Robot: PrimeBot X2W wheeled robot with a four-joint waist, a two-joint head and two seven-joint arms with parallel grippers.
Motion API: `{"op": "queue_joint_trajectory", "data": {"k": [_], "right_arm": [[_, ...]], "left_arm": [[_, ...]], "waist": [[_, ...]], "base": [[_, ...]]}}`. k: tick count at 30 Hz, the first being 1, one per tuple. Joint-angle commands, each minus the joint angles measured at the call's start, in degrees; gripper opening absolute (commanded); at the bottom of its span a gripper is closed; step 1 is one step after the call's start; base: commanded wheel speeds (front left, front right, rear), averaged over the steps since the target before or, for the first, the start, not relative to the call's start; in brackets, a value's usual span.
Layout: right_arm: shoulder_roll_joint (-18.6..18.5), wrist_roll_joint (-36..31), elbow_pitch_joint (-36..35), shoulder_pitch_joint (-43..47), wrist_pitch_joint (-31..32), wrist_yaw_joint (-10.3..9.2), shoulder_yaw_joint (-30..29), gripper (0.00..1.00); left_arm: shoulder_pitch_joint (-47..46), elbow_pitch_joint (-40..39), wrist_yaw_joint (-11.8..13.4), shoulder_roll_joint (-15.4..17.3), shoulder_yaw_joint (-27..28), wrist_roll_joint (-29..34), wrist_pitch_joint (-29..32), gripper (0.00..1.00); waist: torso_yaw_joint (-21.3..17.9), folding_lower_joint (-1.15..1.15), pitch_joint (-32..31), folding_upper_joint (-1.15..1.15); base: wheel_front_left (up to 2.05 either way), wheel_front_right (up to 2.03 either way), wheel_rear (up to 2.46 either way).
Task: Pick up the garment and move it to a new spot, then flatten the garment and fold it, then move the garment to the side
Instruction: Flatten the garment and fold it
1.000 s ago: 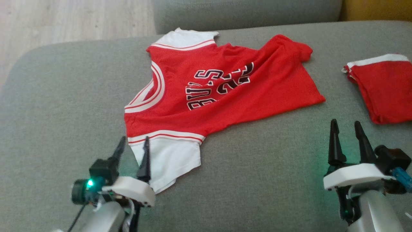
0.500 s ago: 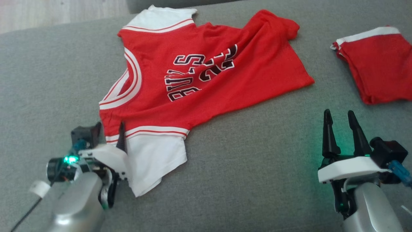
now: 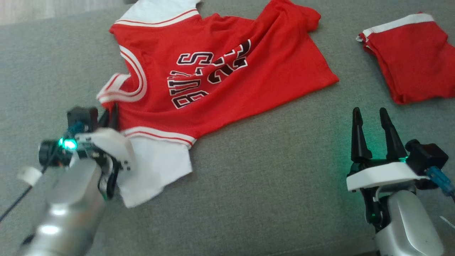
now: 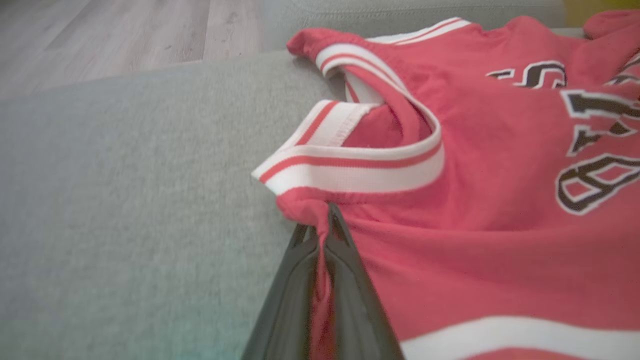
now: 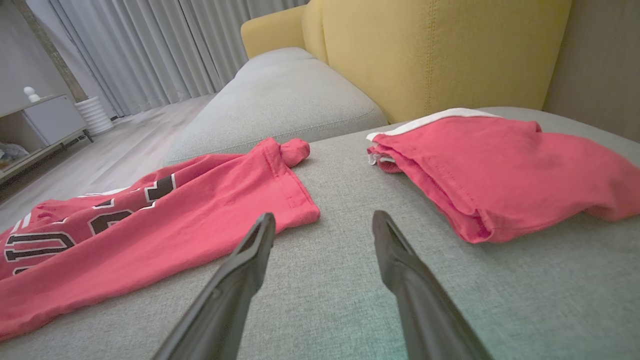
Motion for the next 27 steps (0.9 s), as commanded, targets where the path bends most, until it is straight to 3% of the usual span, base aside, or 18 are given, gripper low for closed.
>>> {"op": "queue_joint_trajectory", "data": {"k": [1, 9, 11, 12, 20, 27], "right_arm": [[-0.26, 0.58, -1.88, -1.84, -0.62, -0.05, 1.67, 1.00], [-0.26, 1.05, -2.04, -2.81, -0.62, -0.05, 2.79, 1.00], [-0.26, 1.11, -1.99, -2.88, -0.62, -0.05, 2.84, 1.00], [-0.26, 1.12, -1.97, -2.88, -0.62, -0.05, 2.81, 1.00], [-0.26, 0.70, -1.98, -2.32, -0.62, -0.05, 1.89, 1.00], [-0.26, 0.04, -2.36, -1.15, -0.62, -0.05, 0.53, 1.00]], "left_arm": [[-3.98, -0.89, -0.24, 2.16, 1.50, 0.56, -0.90, 0.00], [-12.19, 3.59, -2.13, 2.28, 1.02, 1.95, -4.02, 0.00], [-12.97, 5.03, -2.98, 1.95, 0.71, 1.98, -4.49, 0.80], [-13.10, 5.74, -3.20, 1.77, 0.63, 1.96, -4.88, 1.00], [-11.11, 8.80, -2.82, 0.17, 0.81, 1.59, -9.38, 1.00], [-6.23, 4.19, -1.08, -0.99, 1.90, 1.92, -11.14, 1.00]], "waist": [[-0.27, -0.01, 0.31, 0.00], [-0.93, -0.01, 1.38, 0.00], [-0.83, -0.01, 1.33, 0.00], [-0.68, -0.01, 1.25, 0.00], [2.11, -0.01, -0.86, 0.00], [5.83, -0.01, -4.42, 0.00]], "base": [[0.00, 0.00, 0.00], [0.00, 0.00, 0.00], [0.00, 0.00, 0.00], [0.00, 0.00, 0.00], [0.00, 0.00, 0.00], [0.00, 0.00, 0.00]]}}
